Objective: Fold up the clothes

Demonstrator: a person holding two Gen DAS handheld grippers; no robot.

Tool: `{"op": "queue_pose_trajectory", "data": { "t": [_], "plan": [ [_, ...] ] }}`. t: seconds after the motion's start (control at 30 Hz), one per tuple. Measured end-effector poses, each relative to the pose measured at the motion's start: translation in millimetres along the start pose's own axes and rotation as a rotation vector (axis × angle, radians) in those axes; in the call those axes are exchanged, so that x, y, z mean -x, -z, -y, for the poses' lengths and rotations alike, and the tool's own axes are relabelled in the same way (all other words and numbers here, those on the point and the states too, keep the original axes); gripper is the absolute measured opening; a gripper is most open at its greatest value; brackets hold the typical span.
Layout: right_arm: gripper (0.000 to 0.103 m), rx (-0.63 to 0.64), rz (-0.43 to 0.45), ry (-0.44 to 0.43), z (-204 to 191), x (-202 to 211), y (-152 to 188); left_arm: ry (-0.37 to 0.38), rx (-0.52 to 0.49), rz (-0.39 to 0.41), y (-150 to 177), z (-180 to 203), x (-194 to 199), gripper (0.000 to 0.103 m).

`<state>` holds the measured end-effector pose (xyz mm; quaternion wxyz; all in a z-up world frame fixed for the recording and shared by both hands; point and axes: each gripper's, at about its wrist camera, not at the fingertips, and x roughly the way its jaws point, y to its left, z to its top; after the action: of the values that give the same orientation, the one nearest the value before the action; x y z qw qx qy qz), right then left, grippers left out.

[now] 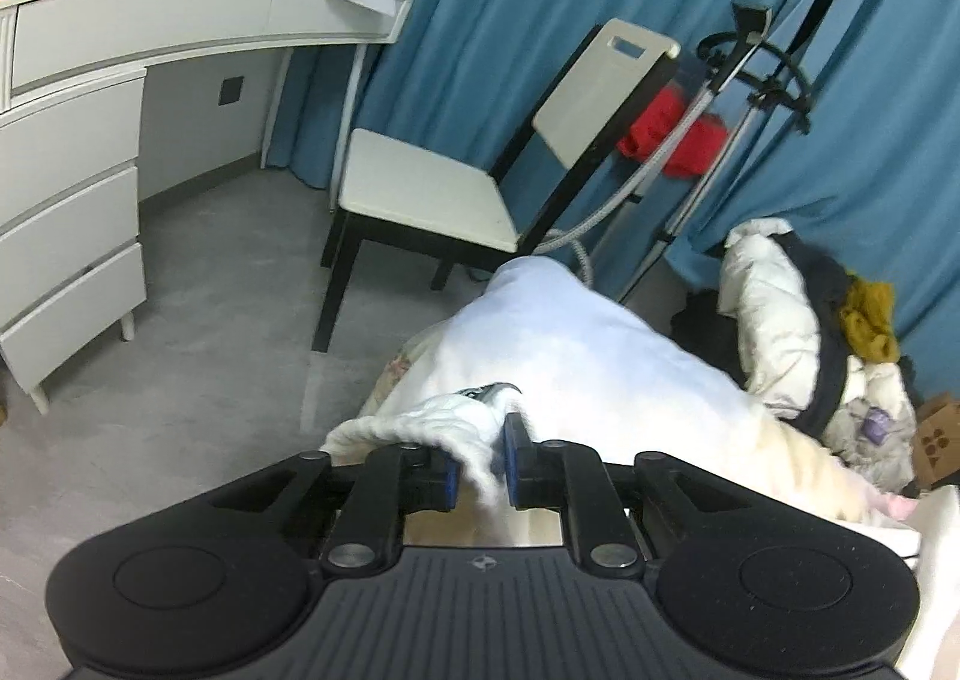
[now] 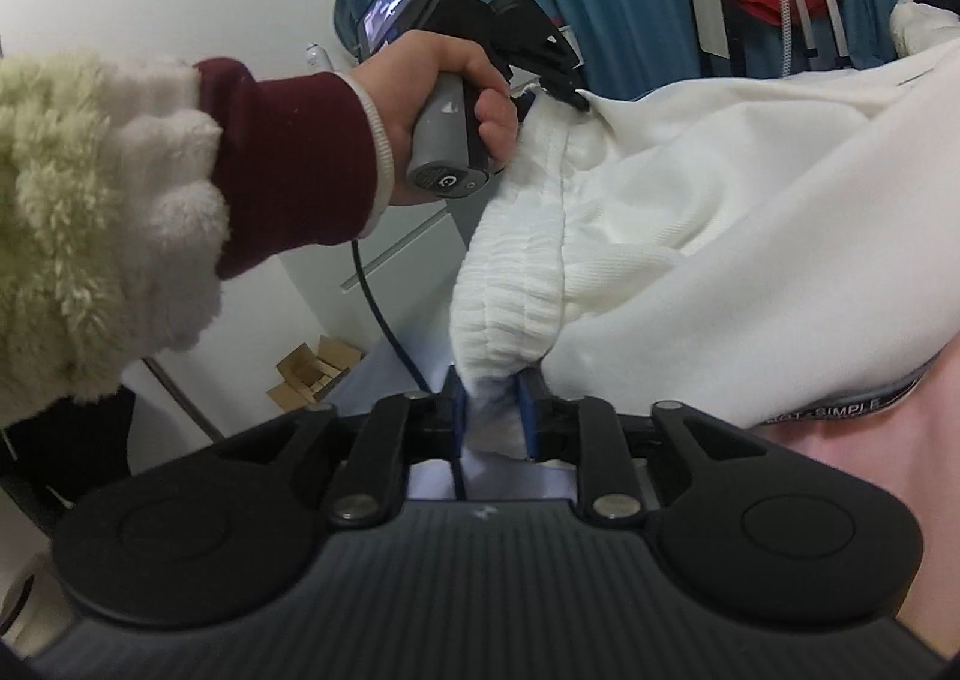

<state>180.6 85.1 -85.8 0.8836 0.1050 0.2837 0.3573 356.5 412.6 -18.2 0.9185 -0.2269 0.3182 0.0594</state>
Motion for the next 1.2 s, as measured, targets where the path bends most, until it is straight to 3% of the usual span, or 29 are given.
{"op": "queue_pose_trajectory", "data": {
  "t": [0.07, 0.1, 0.13, 0.17, 0.2, 0.43, 0.73, 1.0, 1.2],
  "plan": [
    [0.036, 0.022, 0.002, -0.016, -5, 6, -1, 0.004, -0.028, 0.011, 7, 6, 13, 0.033],
    [0.052, 0.041, 0.004, -0.021, -11, 10, 2, 0.000, -0.042, 0.015, 10, 10, 19, 0.040],
    [0.063, 0.060, 0.009, -0.029, -16, 11, 6, -0.016, -0.051, 0.028, 13, 10, 31, 0.056],
    [0.082, 0.077, 0.016, -0.037, -21, 13, 10, -0.027, -0.060, 0.043, 18, 11, 46, 0.066],
    [0.088, 0.088, 0.040, -0.043, -26, 19, 14, -0.038, -0.069, 0.058, 22, 11, 61, 0.068],
    [0.088, 0.111, 0.082, 0.022, -41, 70, 24, -0.046, -0.231, 0.158, 76, 29, 185, 0.080],
    [0.088, 0.119, 0.189, 0.206, 0, 165, 24, 0.113, -0.321, 0.229, 191, 103, 306, 0.081],
    [0.088, 0.171, 0.242, 0.412, 68, 260, 18, 0.249, -0.397, 0.222, 287, 179, 324, 0.083],
    [0.088, 0.154, 0.248, 0.498, 122, 279, 15, 0.229, -0.504, 0.195, 324, 225, 303, 0.084]
  ]
}}
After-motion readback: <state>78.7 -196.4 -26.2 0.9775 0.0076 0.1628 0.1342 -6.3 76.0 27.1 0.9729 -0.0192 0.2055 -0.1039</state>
